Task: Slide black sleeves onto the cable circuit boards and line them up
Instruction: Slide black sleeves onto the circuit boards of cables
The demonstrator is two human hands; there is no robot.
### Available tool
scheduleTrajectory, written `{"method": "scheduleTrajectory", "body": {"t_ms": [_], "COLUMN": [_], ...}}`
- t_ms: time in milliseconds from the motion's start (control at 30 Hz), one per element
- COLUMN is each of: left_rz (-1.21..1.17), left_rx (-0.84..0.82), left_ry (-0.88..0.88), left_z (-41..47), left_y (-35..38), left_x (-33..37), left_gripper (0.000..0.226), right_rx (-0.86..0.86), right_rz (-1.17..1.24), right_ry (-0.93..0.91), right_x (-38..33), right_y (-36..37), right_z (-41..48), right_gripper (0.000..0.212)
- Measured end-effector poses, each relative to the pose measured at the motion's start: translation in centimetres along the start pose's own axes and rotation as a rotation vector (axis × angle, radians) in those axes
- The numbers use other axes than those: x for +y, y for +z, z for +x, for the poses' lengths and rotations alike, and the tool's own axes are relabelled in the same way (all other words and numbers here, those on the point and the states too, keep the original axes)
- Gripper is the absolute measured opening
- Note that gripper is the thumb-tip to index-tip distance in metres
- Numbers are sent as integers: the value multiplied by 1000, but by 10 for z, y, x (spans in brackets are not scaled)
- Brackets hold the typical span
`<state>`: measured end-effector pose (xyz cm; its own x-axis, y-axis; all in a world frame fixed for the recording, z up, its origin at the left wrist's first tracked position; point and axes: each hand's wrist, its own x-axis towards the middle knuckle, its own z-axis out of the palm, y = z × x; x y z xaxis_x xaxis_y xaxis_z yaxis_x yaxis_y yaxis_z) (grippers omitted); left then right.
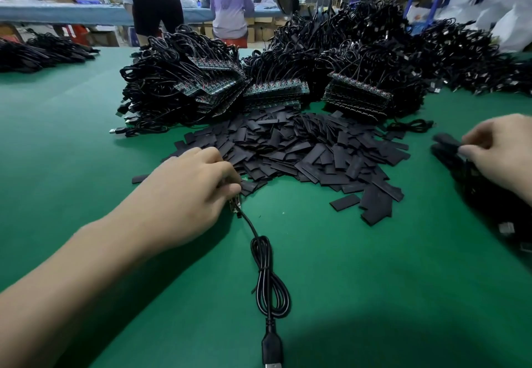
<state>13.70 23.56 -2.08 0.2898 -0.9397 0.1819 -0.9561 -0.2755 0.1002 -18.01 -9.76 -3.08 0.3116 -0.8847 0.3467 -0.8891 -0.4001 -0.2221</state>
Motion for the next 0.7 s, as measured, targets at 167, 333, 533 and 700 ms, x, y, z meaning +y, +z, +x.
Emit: {"method": "scheduleTrajectory", "body": {"t_ms": [167, 333, 533, 700], "left_rz": [-44, -279, -956, -1286], "left_rx": [-31, 44, 129, 166], "left_ry": [-20, -67, -147, -142], "left_z": [2, 4, 7, 10], "left_y": [-1, 5, 4, 4], "left_x": [-5, -5, 4, 28], "left_gripper": [61, 45, 26, 21], "right_rx": [204, 40, -88, -342], "right_rz": [55, 229, 561, 807], "right_ry": [-89, -432, -547, -569], "right_x": [-42, -126, -148, -163], "right_y": [-17, -13, -4, -8], "right_z": [-22, -78, -102, -118], "right_gripper": [37, 9, 10, 26]}}
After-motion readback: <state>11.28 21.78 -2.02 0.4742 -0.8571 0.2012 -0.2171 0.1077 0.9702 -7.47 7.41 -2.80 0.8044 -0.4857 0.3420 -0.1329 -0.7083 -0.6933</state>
